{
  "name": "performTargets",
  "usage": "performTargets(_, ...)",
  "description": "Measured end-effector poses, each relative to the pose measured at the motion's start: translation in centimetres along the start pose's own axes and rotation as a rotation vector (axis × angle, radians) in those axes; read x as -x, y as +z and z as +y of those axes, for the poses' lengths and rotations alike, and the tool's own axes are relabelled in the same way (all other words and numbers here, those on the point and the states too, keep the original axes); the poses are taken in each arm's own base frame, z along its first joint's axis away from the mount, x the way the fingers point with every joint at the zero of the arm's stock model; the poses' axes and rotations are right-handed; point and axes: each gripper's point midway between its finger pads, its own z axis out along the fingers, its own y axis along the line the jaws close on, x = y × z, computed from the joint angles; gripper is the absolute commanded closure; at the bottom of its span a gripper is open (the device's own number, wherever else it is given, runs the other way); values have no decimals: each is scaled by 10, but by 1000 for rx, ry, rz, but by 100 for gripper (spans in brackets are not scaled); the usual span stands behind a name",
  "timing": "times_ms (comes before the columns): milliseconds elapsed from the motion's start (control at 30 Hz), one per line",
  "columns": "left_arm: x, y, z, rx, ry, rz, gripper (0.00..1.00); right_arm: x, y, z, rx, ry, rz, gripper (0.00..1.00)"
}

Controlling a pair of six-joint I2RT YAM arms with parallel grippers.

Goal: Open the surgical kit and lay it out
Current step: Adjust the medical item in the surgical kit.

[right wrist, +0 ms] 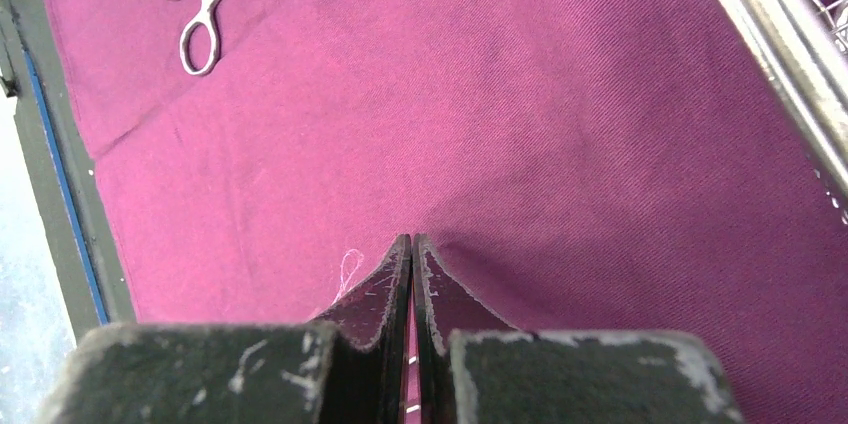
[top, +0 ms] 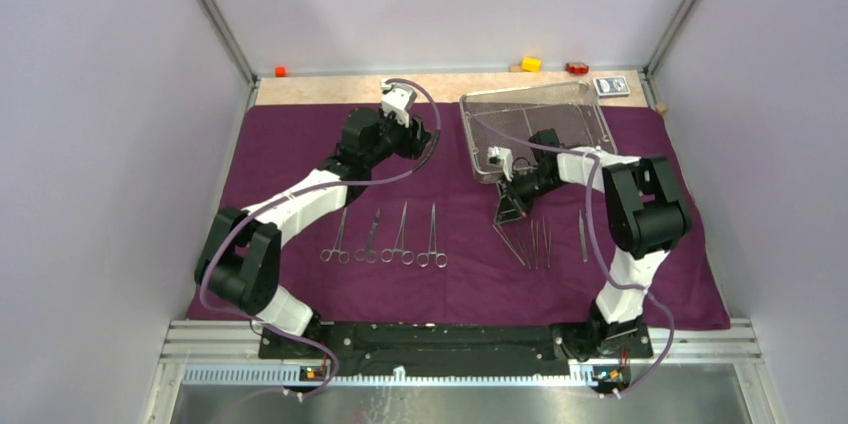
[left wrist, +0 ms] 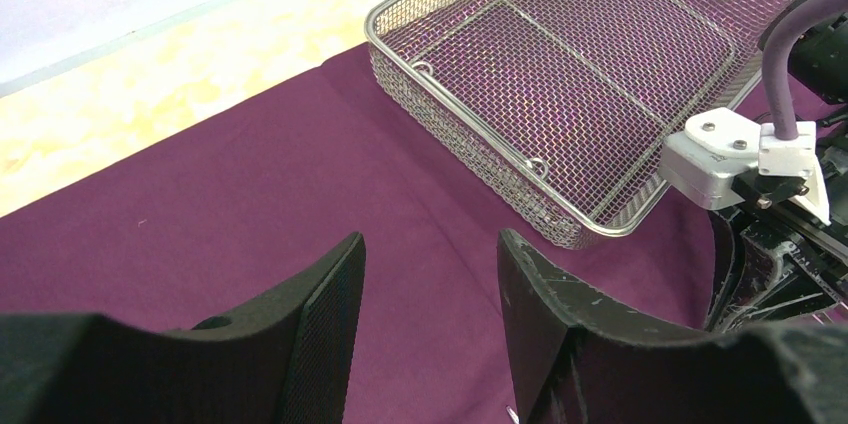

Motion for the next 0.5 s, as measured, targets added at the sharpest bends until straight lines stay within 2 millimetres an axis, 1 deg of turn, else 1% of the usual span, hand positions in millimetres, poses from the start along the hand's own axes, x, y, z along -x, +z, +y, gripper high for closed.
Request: performTargets(500, -1, 1, 0, -1, -1, 3, 43, -1, 0, -3, -7, -14, 13, 100)
